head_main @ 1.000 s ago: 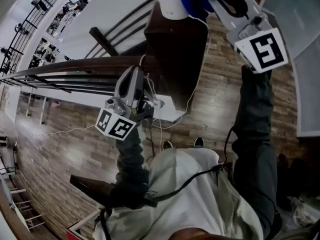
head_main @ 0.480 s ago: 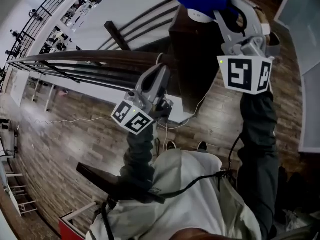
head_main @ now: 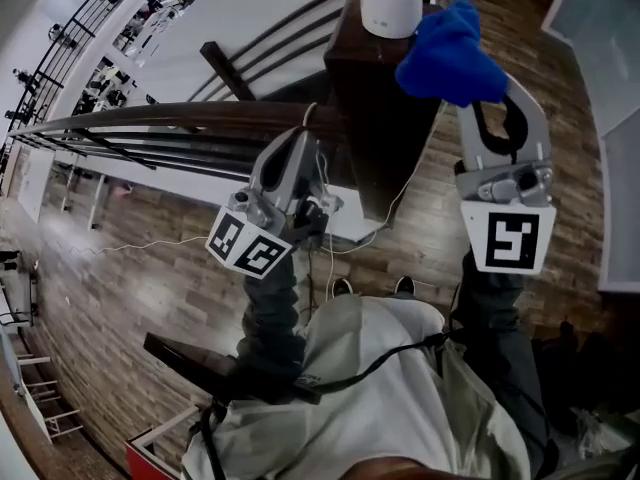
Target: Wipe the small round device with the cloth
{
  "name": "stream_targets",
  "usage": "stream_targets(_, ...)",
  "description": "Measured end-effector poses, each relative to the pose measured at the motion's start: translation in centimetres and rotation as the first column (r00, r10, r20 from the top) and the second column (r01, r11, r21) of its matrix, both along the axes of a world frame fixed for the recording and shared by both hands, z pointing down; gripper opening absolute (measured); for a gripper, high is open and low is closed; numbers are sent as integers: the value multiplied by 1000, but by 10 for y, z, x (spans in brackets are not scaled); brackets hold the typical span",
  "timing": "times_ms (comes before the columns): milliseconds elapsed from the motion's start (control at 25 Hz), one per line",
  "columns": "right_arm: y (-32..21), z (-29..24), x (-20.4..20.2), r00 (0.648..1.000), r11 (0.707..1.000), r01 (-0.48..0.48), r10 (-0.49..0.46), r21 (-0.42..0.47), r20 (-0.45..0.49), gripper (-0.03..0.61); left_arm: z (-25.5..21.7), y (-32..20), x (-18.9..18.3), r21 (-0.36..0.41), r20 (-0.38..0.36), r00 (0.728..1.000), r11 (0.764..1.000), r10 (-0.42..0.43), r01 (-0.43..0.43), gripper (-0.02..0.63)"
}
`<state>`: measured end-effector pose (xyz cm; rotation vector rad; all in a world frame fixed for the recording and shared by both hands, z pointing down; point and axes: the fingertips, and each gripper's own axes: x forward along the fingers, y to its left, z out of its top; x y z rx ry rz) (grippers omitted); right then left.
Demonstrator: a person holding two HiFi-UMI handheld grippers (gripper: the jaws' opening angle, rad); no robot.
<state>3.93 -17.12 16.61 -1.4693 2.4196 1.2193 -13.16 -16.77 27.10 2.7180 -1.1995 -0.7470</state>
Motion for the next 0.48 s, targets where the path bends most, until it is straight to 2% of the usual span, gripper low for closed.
stream_targets(120, 26, 10, 20, 988, 999, 45, -43, -9, 151, 18, -1, 3, 3, 14, -9, 1000, 1000, -2, 2, 5)
stream_targets(240, 35, 29, 35, 964, 993, 101, -82, -65, 252, 18, 0, 3, 9, 23, -15, 1000, 1000, 4, -4, 5)
stream_targets(360, 39, 40, 38, 945, 982, 149, -108, -112, 307, 18, -8, 6, 14, 40, -25, 1000, 999, 9, -8, 5)
stream_targets(480, 46, 48, 33, 942, 971, 182, -127, -153, 312, 18, -17, 12, 20, 57, -31, 999, 998, 26, -24, 5)
